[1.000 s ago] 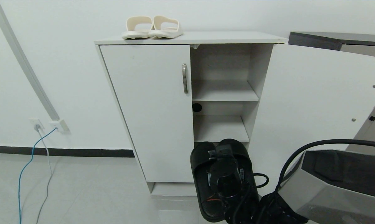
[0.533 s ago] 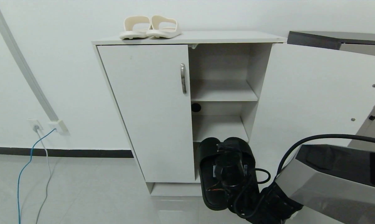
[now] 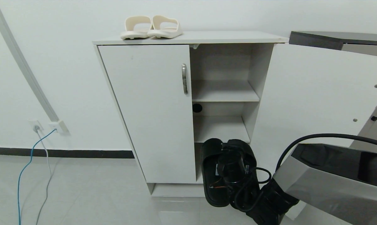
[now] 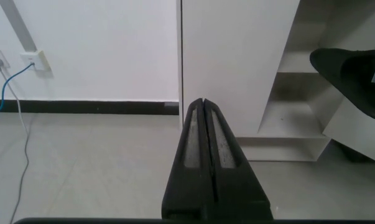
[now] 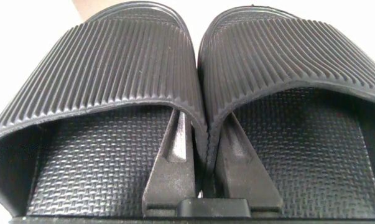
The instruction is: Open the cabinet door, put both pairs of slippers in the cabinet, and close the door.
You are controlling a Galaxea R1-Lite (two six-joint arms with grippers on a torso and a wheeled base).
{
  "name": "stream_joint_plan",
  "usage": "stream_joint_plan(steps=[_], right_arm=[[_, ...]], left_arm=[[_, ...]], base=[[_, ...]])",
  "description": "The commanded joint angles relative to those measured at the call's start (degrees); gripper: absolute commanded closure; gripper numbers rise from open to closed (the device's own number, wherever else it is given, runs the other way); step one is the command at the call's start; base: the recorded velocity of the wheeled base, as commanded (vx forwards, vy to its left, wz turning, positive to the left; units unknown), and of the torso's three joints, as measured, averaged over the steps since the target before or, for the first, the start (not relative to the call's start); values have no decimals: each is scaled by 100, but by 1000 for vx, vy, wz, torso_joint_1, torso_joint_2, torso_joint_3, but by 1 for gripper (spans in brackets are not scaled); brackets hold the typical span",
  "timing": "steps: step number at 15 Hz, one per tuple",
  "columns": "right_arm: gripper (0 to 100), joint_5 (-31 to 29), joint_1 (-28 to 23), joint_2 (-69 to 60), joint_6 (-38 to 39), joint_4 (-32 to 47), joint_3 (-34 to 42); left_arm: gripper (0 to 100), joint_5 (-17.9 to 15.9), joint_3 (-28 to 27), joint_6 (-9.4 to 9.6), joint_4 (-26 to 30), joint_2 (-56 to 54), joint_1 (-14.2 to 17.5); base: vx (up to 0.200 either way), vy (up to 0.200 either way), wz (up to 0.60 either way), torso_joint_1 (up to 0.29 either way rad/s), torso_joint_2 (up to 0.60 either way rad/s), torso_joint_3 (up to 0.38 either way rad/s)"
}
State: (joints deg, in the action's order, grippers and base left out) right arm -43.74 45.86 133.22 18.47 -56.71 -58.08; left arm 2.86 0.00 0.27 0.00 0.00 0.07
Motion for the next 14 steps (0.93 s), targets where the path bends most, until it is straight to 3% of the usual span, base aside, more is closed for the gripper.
stream_joint_plan(steps=[1, 6, 14], right_arm=[[100, -3, 2, 2, -1, 2, -2], [100, -3, 2, 2, -1, 2, -2], [100, 94, 2, 64, 8, 2, -2]], left_arm=[[100, 4, 0, 0, 0, 9, 1], [100, -5, 0, 0, 0, 9, 1], [100, 4, 0, 8, 0, 9, 1]], base=[[0, 0, 0, 0, 0, 0], [0, 0, 0, 0, 1, -17], [0, 0, 0, 2, 3, -181]])
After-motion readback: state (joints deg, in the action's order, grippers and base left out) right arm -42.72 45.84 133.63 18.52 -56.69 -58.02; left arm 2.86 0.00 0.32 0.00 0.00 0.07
